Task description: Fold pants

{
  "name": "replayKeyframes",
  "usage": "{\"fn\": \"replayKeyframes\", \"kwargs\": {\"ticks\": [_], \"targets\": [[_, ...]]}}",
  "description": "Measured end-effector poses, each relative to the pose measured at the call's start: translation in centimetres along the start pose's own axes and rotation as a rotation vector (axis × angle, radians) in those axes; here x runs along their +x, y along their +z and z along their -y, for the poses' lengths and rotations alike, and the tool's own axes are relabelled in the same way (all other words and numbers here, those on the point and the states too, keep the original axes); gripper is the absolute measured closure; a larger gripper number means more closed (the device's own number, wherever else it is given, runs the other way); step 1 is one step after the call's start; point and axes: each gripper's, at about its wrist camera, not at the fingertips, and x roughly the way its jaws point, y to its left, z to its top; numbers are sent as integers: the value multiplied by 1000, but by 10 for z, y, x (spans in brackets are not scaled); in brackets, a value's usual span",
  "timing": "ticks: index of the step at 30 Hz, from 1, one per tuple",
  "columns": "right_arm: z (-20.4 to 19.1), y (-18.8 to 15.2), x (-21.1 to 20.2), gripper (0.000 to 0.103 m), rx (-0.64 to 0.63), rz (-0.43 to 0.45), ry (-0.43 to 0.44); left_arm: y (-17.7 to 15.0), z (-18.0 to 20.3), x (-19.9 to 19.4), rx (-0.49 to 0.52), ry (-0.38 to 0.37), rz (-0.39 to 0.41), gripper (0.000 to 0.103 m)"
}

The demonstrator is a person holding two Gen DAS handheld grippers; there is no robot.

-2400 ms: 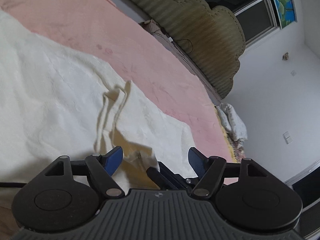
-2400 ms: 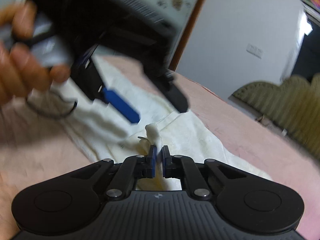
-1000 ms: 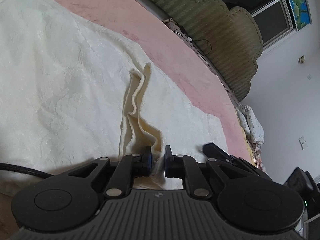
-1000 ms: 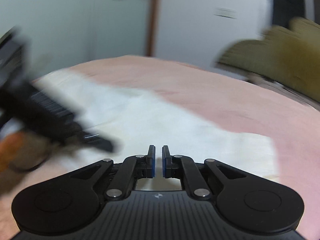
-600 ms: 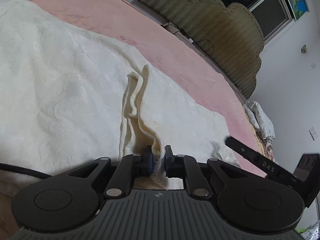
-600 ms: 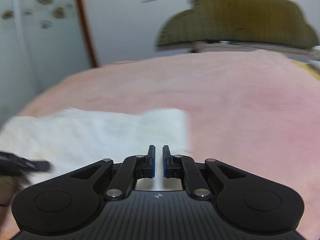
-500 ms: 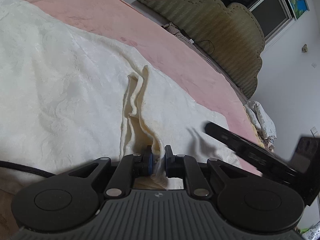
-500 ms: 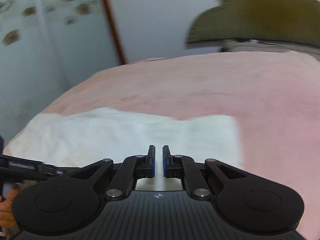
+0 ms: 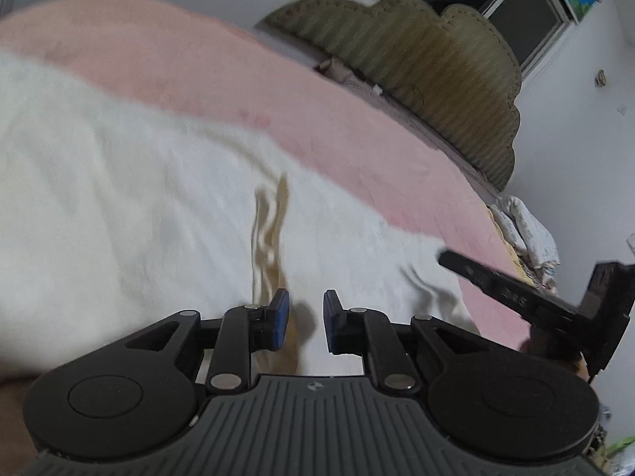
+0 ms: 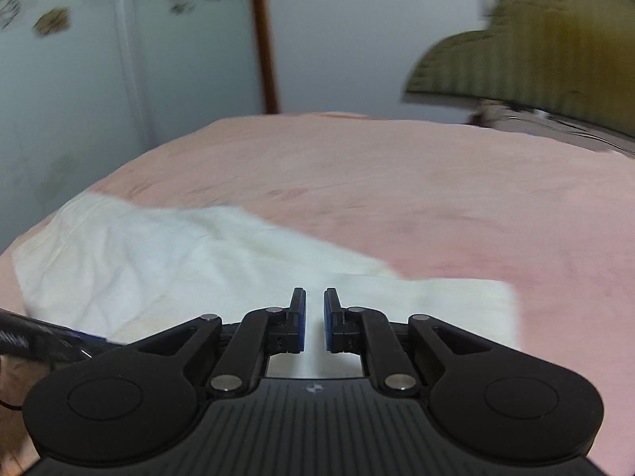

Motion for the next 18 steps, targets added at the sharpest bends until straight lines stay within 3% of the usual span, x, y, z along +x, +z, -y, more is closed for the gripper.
{"fn": "replayKeyframes", "kwargs": {"ticks": [3, 6, 9, 10, 14, 18], "targets": [[33, 0, -5, 94, 95, 0, -58, 20, 19, 14, 69, -15, 6, 80], [37, -5, 7, 94, 113, -21, -23, 30, 37, 47, 127, -26, -17, 65], [29, -24, 22, 94, 78, -84, -51, 34, 32, 94, 111, 70, -97, 65], [26, -31, 20, 94, 55, -89, -58, 35, 26, 103, 90, 79, -102, 72], [23, -55, -8, 94, 2, -92, -45, 40, 18, 99, 46, 74, -83, 74], [26, -61, -37, 94, -19, -107, -50, 26, 38, 68, 185, 133, 21, 64]]}}
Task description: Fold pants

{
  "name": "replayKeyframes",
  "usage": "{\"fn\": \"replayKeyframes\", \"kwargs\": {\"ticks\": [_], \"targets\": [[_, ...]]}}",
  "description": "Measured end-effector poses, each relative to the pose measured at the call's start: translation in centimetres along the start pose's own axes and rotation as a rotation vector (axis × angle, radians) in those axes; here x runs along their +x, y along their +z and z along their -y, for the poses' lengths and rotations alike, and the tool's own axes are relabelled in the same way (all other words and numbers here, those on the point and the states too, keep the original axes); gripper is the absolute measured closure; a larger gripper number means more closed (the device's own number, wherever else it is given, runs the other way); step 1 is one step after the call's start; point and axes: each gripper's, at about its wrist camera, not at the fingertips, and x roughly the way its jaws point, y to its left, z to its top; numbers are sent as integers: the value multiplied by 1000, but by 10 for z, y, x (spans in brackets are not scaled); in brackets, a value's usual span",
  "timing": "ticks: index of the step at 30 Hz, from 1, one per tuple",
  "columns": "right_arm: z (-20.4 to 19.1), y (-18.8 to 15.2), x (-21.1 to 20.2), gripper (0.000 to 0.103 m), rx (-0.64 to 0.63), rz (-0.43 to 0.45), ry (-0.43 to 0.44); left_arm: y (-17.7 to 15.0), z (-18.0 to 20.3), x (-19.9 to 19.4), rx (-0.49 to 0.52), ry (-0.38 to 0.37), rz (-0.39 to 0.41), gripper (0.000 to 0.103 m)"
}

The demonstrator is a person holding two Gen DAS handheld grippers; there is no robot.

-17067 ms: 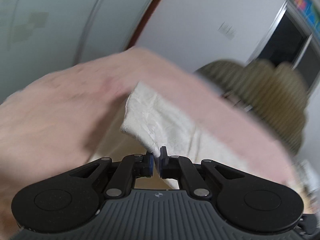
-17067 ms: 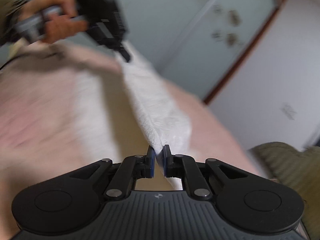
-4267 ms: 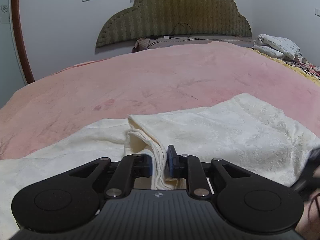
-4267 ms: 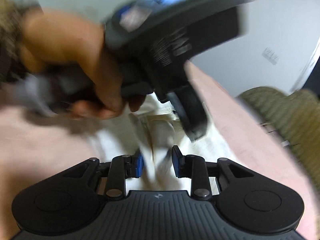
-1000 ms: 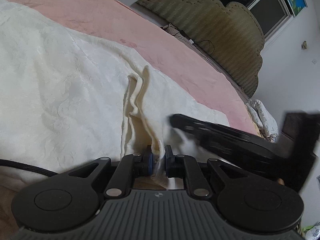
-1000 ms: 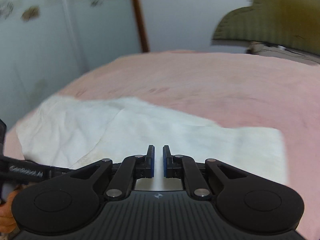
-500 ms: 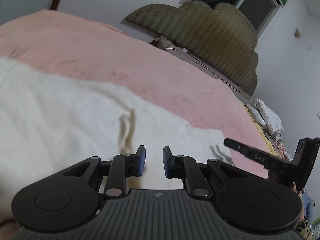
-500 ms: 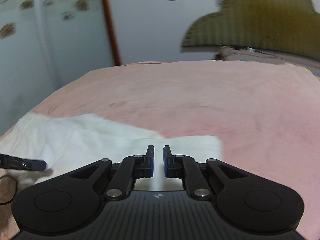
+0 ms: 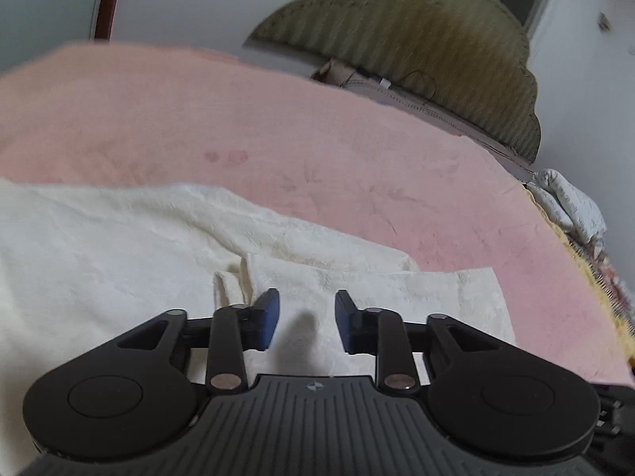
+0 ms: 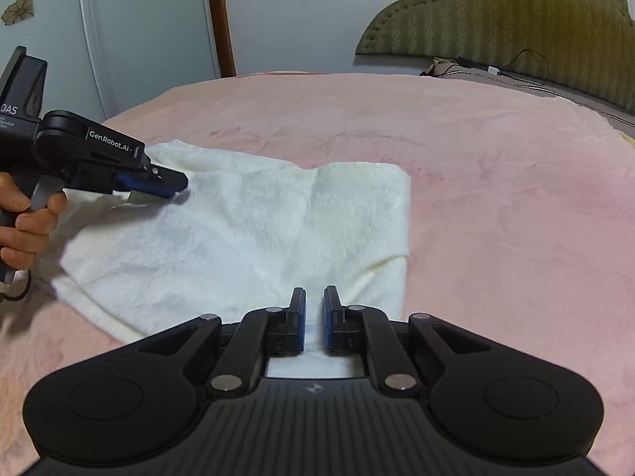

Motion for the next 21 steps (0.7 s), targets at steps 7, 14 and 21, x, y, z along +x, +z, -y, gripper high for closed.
{"fn": "replayKeyframes", "kwargs": {"ticks": [7, 14, 21], "targets": [[1, -13, -21, 94, -22, -22, -17, -29, 1, -25, 82, 57, 22, 61], [-11, 0, -15, 92, 53, 57, 53, -64, 22, -32, 265, 117, 14, 44], [-15, -19, -1, 92, 46, 51, 70, -68, -5, -68, 189, 180, 122, 32]]}}
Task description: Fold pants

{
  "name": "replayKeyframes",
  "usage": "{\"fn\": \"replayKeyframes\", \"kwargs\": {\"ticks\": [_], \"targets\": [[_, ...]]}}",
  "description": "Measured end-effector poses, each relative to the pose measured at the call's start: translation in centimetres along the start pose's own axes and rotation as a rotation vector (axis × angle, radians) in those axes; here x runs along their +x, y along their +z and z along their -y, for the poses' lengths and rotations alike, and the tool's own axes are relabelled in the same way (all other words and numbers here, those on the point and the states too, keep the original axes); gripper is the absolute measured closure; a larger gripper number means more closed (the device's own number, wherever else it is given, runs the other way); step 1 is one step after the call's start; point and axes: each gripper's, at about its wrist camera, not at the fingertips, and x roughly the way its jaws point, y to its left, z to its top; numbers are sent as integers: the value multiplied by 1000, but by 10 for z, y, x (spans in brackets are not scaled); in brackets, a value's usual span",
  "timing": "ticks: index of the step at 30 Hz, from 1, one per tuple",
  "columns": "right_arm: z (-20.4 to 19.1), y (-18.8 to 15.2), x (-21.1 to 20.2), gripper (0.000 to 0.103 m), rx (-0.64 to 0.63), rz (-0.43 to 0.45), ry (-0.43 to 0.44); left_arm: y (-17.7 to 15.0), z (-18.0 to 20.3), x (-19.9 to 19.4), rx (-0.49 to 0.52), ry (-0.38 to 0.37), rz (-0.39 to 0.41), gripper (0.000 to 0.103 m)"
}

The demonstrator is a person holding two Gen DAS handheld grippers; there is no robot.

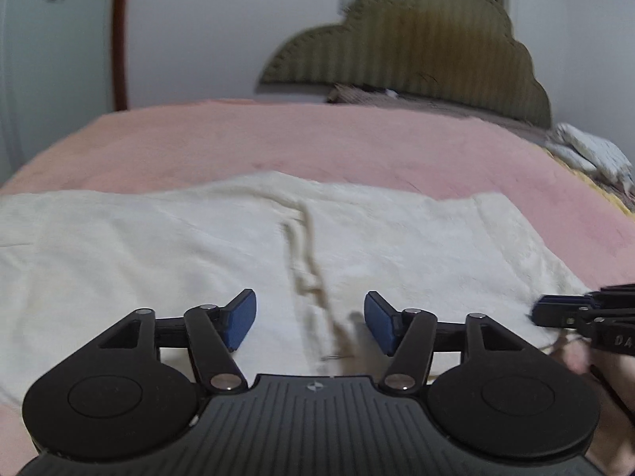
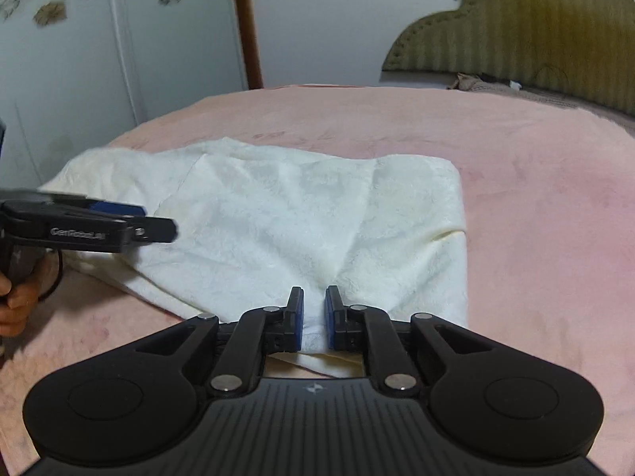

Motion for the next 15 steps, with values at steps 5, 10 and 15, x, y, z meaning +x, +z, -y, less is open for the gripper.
{"fn": "replayKeyframes", "kwargs": {"ticks": [5, 10, 15], "targets": [[-20, 24, -2, 91, -26, 47, 19, -5, -50, -26, -70, 202, 41, 24], [-65, 46, 30, 85, -96, 46, 178, -21, -78, -28, -29, 259, -43, 20], [-93, 24, 57, 58, -203, 7, 156, -30, -68, -41, 35, 266, -4, 21]]}}
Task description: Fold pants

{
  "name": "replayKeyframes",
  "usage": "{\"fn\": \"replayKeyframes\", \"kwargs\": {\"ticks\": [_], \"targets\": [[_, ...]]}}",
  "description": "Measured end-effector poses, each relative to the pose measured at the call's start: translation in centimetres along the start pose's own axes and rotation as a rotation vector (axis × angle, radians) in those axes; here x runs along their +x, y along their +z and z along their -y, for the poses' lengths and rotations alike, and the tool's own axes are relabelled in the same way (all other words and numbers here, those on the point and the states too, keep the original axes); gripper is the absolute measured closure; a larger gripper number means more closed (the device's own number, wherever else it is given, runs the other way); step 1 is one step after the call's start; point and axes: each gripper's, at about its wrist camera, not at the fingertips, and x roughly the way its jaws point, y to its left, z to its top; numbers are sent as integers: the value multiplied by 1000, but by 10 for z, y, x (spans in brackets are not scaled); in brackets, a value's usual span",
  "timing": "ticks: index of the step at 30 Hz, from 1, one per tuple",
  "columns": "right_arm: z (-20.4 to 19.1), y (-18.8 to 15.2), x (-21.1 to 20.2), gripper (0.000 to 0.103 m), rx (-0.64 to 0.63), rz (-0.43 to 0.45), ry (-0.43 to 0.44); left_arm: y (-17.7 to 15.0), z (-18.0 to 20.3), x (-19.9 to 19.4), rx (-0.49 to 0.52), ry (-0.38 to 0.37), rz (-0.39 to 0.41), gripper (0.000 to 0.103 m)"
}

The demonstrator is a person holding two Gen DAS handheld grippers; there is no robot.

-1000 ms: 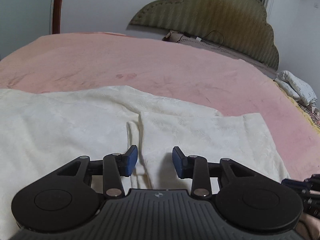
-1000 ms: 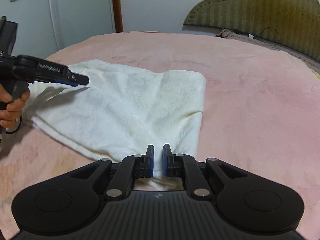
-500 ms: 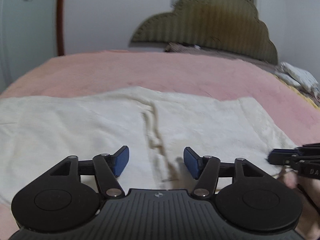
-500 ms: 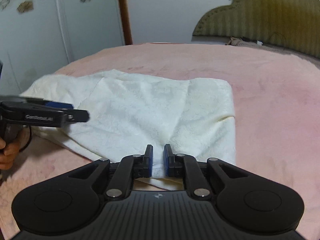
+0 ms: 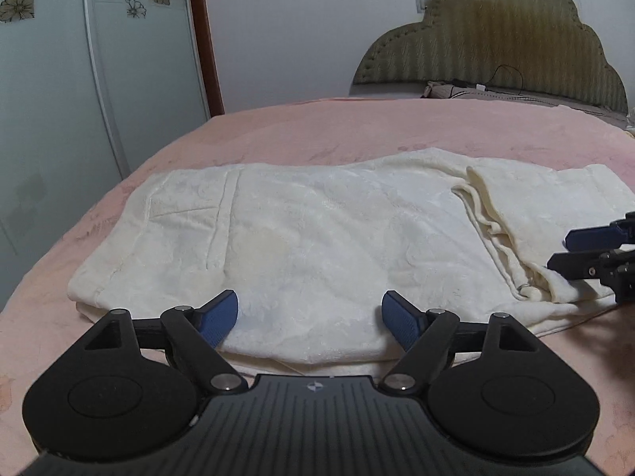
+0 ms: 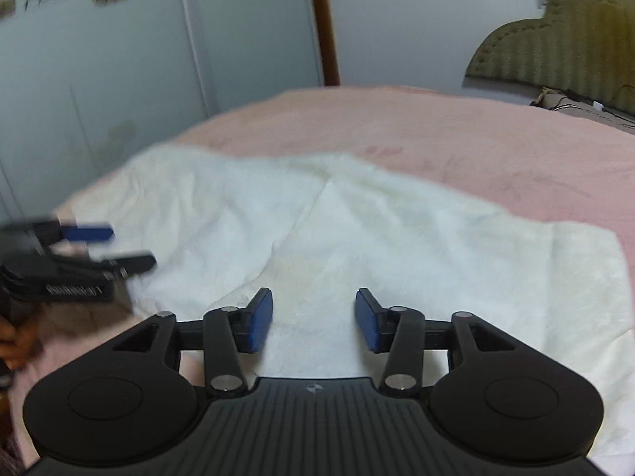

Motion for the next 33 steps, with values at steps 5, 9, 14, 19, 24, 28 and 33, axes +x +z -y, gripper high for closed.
{"fn": "replayKeyframes", "kwargs": {"ticks": [5, 9, 14, 19, 24, 28, 33], "targets": [[13, 7, -12, 57, 80, -3, 27, 14, -16, 2, -71, 78, 73, 19], [11, 24, -10, 49, 121, 54, 36, 22, -41, 20, -137, 164, 45, 13], [-10, 15, 25, 21, 64, -27, -55, 11, -51, 31, -172, 146, -6, 0], [-40, 3, 24, 0, -107, -27, -129, 13, -41, 35, -122, 163, -29, 0], [-38, 5, 25, 0, -81, -47, -124, 13, -34, 34, -78, 192, -25, 0], [-26, 17, -1, 0, 34, 50, -87, 22, -26, 21, -132, 146, 11, 1], [-13, 27, 4, 0, -4, 34, -324, 38, 15, 25, -86, -24, 18, 0]]}}
